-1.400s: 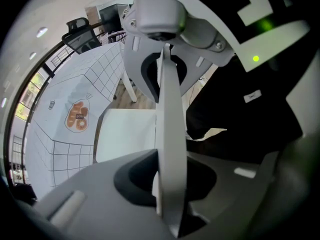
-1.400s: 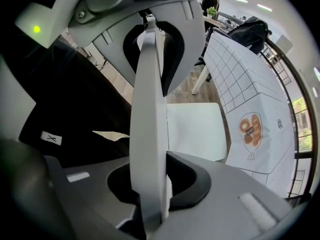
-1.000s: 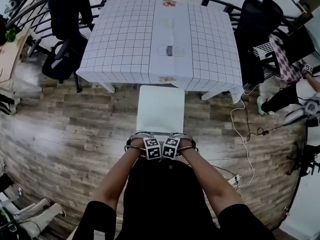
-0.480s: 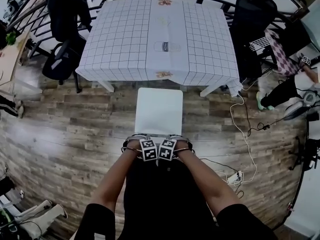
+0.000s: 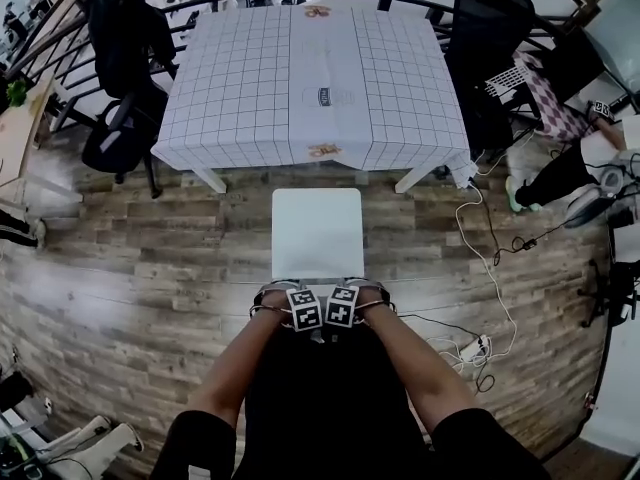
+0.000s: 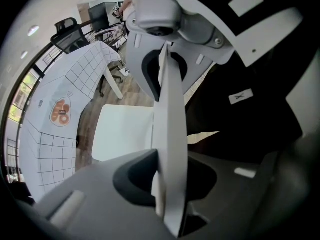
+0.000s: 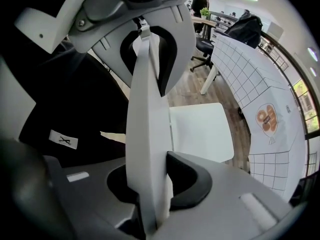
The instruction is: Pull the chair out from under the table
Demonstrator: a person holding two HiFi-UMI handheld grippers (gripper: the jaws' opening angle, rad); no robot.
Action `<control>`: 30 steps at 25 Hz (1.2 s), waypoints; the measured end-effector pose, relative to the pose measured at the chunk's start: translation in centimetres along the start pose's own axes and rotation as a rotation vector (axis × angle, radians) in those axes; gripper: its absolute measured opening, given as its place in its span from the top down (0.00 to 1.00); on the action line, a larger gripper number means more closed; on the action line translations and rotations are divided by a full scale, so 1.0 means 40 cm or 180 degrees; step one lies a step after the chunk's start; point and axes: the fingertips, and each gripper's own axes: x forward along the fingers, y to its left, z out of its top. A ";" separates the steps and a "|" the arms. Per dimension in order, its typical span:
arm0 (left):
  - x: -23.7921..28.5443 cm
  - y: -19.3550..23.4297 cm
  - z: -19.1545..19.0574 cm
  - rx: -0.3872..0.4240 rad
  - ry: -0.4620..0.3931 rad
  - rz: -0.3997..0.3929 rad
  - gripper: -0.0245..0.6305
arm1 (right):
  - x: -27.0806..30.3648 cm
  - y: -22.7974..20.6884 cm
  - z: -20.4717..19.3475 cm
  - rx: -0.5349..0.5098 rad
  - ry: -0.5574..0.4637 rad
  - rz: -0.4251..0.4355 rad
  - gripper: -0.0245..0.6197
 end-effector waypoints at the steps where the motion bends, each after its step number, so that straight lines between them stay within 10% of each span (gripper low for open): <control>1: -0.021 -0.022 -0.004 0.0010 0.0010 0.0007 0.83 | -0.018 0.024 0.007 -0.0004 0.0008 0.0001 0.84; 15: -0.019 -0.016 0.000 0.0099 -0.0019 -0.0076 0.83 | -0.018 0.027 0.003 -0.0063 0.0010 0.0124 0.82; 22: -0.039 -0.025 0.000 -0.0292 -0.0349 -0.0305 0.78 | -0.042 0.036 -0.016 0.0159 -0.0179 0.0136 0.80; 30: -0.197 -0.057 0.035 -0.0593 -0.0825 0.0073 0.81 | -0.197 0.047 -0.061 0.0680 -0.0686 0.0219 0.77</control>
